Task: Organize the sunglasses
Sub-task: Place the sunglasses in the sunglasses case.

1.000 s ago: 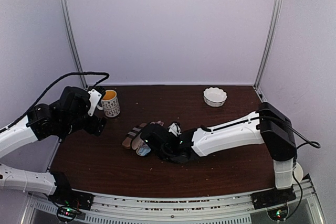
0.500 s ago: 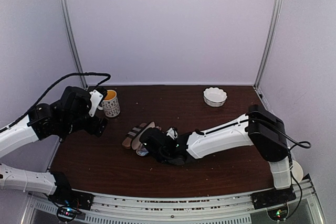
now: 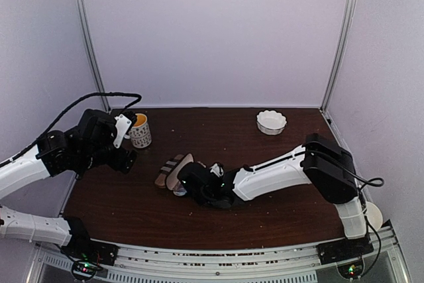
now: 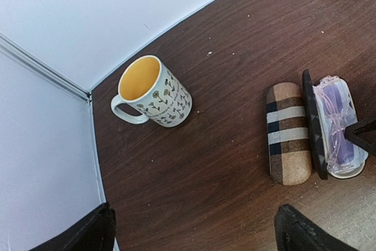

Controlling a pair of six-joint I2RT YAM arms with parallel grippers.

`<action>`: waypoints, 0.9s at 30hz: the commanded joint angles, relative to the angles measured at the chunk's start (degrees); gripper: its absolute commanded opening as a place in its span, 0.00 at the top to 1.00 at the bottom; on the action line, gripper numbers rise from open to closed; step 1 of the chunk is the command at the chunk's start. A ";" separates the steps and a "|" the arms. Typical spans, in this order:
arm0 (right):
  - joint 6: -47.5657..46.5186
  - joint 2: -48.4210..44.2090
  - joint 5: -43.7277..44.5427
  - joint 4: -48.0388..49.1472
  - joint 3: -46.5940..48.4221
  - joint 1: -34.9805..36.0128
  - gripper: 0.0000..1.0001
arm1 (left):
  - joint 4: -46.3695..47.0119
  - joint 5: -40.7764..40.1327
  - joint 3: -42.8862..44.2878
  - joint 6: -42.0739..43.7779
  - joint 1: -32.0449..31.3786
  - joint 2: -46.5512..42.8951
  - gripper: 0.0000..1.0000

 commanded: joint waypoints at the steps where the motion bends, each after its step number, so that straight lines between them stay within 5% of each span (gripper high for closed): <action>1: 1.39 1.38 -1.22 1.21 0.37 -0.20 1.00 | 0.66 0.66 0.13 0.71 0.39 -0.07 0.02; 7: 1.06 1.21 -1.16 2.03 -0.45 -0.18 1.00 | 0.64 0.79 0.13 0.75 0.43 0.08 0.02; 27: -3.04 -5.47 0.66 1.77 -4.36 -0.46 0.74 | 0.56 0.79 0.04 1.10 0.45 0.81 0.02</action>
